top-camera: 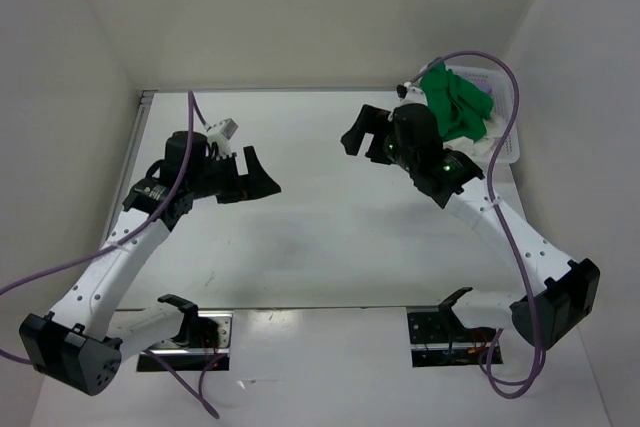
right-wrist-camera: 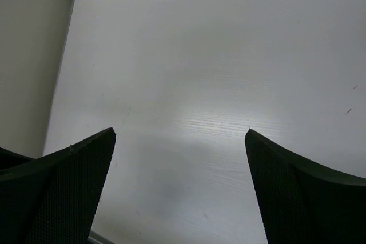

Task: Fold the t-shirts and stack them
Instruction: Grab crumpled tshirt from bin with the right arm

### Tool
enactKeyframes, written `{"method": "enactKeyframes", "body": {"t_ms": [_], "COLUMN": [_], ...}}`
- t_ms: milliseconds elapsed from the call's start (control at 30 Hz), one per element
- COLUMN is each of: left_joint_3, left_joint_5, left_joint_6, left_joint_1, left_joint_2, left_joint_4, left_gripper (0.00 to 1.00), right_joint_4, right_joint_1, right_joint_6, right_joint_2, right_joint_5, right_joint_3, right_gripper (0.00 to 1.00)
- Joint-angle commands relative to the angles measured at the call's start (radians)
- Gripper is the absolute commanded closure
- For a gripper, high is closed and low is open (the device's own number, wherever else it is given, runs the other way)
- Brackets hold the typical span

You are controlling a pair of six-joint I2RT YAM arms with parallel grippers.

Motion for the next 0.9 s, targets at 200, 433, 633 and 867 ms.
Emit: {"method": "enactKeyframes", "body": {"t_ms": [200, 433, 633, 867], "left_joint_3": [-0.019, -0.045, -0.085, -0.128], "left_joint_5": [0.071, 0.071, 0.05, 0.041], "left_joint_6": [0.028, 0.019, 0.019, 0.019], "left_joint_1": [-0.003, -0.003, -0.021, -0.031], "left_joint_2": [-0.011, -0.03, -0.093, -0.122], "left_joint_4": [0.116, 0.154, 0.124, 0.09], "left_gripper": [0.0, 0.66, 0.88, 0.35], "right_joint_4": [0.009, -0.007, -0.062, -0.072], "right_joint_1": [-0.071, -0.281, -0.433, -0.564], "right_joint_6": [-0.049, -0.121, -0.173, -0.129], "right_joint_2": [-0.055, 0.158, 0.469, 0.624], "right_joint_5": [0.087, 0.213, 0.277, 0.284], "right_joint_3": [0.035, 0.211, 0.487, 0.596], "right_gripper": [0.67, 0.78, 0.53, 0.36]}}
